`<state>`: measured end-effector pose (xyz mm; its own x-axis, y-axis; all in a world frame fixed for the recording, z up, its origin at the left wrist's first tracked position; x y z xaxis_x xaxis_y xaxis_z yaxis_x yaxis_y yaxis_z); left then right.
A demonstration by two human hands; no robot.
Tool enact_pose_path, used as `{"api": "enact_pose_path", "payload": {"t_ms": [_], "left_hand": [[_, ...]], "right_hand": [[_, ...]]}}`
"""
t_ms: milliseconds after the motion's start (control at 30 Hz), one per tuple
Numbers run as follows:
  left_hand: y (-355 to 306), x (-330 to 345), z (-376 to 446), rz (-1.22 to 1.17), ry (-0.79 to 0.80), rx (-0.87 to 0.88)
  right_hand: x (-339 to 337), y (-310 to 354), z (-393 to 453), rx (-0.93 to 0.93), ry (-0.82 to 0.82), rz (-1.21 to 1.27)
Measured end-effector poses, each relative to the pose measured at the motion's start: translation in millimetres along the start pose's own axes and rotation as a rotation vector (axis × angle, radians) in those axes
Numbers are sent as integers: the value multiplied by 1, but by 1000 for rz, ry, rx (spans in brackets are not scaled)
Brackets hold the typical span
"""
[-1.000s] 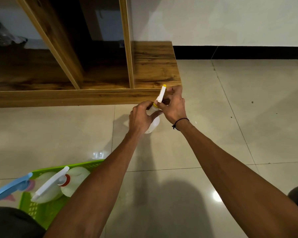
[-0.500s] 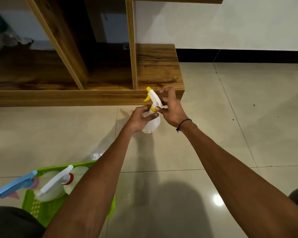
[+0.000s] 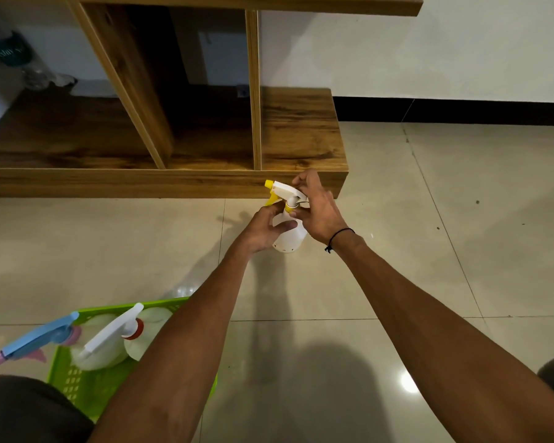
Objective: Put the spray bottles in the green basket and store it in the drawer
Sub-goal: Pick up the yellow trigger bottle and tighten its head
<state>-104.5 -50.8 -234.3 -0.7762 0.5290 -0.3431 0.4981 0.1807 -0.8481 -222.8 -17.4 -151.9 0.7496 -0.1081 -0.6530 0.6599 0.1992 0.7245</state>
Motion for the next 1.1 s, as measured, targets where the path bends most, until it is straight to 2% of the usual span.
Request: {"api": "enact_pose_path", "payload": {"t_ms": [600, 700, 800, 867, 1100], "left_hand": [[9, 0, 8, -19, 253, -69], [7, 0, 11, 27, 235, -49], [3, 3, 10, 33, 239, -10], [1, 4, 10, 35, 234, -7], [1, 3, 9, 64, 212, -21]], "right_hand": [[2, -7, -3, 27, 73, 41], [4, 0, -3, 13, 159, -59], [3, 1, 2, 34, 278, -395], [-1, -1, 5, 78, 284, -560], [7, -1, 8, 102, 293, -527]]}}
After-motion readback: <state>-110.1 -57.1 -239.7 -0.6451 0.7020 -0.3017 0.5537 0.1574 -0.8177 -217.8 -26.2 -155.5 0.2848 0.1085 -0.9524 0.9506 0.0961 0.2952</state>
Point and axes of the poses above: each hand's wrist, its own z-axis towards the middle knuckle, its own x-axis out of the palm, y = z × x, the point moved 8 cm from there along z, towards the middle knuckle, and after that the axes turned 12 degrees about -x, right-handed, at the moved point
